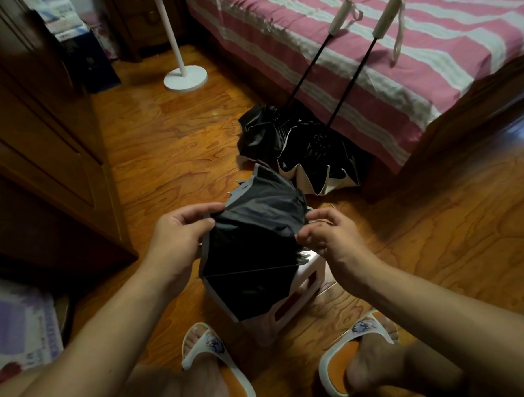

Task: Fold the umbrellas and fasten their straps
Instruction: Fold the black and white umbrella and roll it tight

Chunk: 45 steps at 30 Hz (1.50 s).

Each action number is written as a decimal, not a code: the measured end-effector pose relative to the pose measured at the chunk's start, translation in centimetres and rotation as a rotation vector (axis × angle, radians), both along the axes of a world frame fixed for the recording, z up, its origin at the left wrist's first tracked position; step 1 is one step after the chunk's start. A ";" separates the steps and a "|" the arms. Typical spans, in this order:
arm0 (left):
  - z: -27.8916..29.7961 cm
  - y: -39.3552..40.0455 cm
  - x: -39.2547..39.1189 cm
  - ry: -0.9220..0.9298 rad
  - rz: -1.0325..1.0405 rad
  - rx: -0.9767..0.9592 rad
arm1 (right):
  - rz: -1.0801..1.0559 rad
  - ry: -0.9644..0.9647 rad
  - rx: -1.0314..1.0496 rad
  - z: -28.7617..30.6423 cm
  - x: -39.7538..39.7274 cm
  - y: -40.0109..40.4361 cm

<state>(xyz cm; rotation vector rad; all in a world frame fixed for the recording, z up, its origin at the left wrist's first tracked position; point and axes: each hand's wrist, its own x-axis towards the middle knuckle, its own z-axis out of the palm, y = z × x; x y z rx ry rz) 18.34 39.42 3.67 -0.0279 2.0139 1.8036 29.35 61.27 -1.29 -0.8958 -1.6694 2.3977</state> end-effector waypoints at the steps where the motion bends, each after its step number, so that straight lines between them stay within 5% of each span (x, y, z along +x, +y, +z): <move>1: 0.0 0.0 0.0 -0.007 0.004 -0.001 | -0.005 -0.011 0.001 -0.1 0.0 -0.1; 6: 0.1 0.4 0.3 -0.020 -0.055 0.041 | 0.216 -0.088 0.286 -0.3 0.2 -1.0; 13: 0.2 0.4 0.3 0.039 -0.041 0.064 | -0.039 0.077 0.293 0.4 0.2 -0.2; 19: 0.2 0.4 0.2 0.099 -0.098 0.063 | 0.240 0.092 0.838 -0.9 0.4 -0.5; 23: 0.6 0.9 0.6 0.255 -0.176 -0.036 | 0.131 0.131 1.105 -1.5 0.1 0.0; 31: -0.3 3.1 -3.7 0.542 -0.273 -0.417 | -0.031 -0.302 0.837 -1.7 -6.0 7.0; 36: -3.4 3.8 -2.9 0.247 -0.331 -0.568 | 0.094 -0.444 0.455 -3.5 -4.6 5.2; 45: -4.6 3.8 -4.3 0.066 -0.268 -0.526 | 0.196 -0.212 0.358 -4.9 -2.8 2.7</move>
